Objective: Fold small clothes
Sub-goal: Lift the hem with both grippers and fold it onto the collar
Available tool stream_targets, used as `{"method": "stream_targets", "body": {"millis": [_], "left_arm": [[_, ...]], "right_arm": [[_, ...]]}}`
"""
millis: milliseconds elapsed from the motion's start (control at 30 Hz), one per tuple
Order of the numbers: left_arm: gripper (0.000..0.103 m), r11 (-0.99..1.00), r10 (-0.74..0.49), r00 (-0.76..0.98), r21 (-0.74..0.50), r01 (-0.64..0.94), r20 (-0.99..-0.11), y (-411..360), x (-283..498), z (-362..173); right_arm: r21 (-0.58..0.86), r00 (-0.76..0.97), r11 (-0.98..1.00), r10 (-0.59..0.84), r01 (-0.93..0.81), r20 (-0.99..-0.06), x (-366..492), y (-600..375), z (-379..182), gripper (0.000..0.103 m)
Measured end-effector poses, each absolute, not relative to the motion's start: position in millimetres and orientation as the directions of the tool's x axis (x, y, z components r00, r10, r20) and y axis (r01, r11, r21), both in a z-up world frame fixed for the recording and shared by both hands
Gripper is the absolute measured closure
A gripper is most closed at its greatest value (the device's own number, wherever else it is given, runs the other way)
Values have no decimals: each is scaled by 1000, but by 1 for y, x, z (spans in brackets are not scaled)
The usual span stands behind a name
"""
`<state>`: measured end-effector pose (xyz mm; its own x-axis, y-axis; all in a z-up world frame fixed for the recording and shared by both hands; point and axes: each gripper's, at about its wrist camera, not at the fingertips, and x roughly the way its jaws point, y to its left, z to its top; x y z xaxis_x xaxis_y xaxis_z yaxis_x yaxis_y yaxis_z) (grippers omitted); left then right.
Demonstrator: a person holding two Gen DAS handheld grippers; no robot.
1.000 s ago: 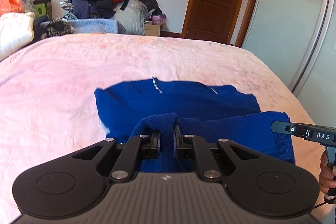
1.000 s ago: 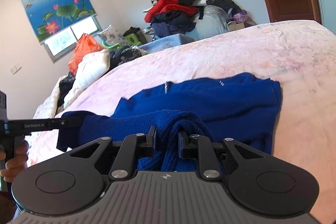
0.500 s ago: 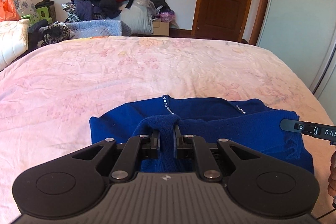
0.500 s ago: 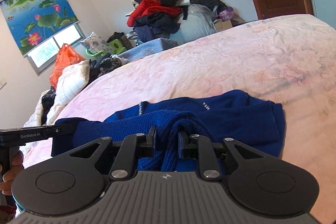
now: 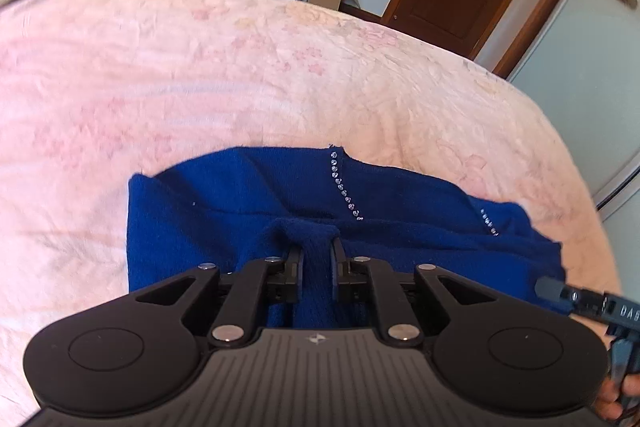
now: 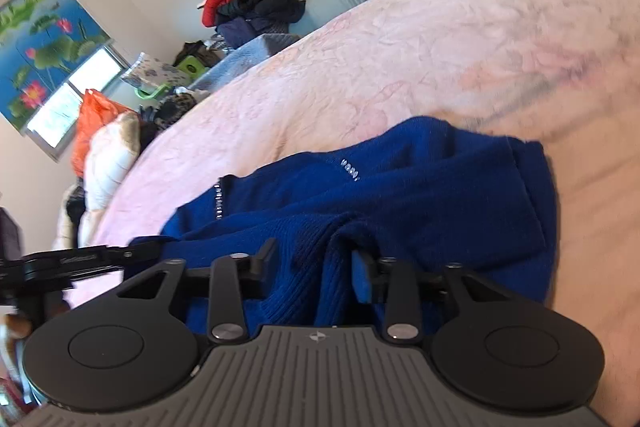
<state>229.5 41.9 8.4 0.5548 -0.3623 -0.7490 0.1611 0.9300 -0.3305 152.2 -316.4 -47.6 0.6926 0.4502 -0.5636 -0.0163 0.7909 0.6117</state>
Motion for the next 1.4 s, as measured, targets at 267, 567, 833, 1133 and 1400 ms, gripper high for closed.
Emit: {"method": "stream_targets", "body": {"millis": [267,567,833,1133,1400], "left_arm": [[81,914,-390,561,-380,141,-731,77,202,16],[73,866,-488,502,-468,176,-714,83,169,14],[73,882,-453,484,-453,126,-748,59,180,-14],[98,962,-268,655,-163,218,-707,26,183,17],[98,984,-167,745,-65,164,-645,14,241,33]], "right_arm": [[649,644,756,537,-81,-545,125,-323,-49,49],[624,651,778,512,-74,-561,121,-327,-59,84],[668,679,741,525,-69,-513,124,-336,-55,89],[732,719,679,539,-63,-438,136,-349,-46,94],[786,807,617,440,46,-393,172,-380,-44,96]]}}
